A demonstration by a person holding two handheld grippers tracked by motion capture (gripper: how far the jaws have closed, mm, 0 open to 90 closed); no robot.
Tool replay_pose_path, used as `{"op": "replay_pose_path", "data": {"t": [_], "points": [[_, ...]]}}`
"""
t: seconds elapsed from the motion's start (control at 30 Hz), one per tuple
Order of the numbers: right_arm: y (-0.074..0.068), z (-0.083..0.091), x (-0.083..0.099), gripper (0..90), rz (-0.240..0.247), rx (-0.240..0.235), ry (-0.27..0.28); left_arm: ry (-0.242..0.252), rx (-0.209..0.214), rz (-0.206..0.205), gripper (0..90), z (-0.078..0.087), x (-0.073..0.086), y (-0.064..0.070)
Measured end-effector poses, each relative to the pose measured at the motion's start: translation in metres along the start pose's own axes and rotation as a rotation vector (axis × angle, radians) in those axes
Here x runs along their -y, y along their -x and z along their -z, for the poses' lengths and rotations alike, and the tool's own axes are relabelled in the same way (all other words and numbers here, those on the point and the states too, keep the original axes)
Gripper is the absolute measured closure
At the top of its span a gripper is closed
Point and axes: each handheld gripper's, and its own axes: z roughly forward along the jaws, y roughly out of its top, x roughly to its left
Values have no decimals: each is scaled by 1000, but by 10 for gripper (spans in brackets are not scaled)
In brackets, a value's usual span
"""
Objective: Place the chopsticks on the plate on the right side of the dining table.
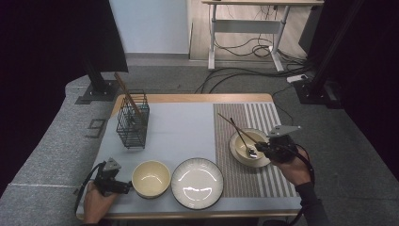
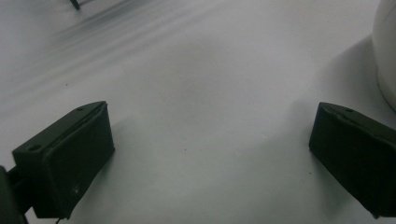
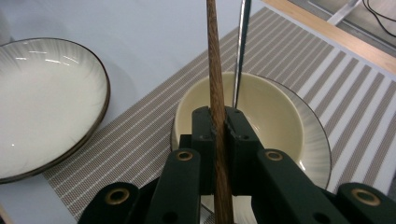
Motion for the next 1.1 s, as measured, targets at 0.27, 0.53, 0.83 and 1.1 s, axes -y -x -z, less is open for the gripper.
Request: {"op": "replay_pose_path", "data": {"t": [0.27,0.53,0.83,1.1], "points": [[14,4,16,839,-39,48,-21,0,0,0,0,0,0,0],[30,7,33,838,-77,101,-41,0,0,0,0,0,0,0],[43,2,52,839,-120,136,-64,0,0,0,0,0,0,0],[53,-7,68,838,-154,151,-86,1,0,0,0,0,0,0]]}}
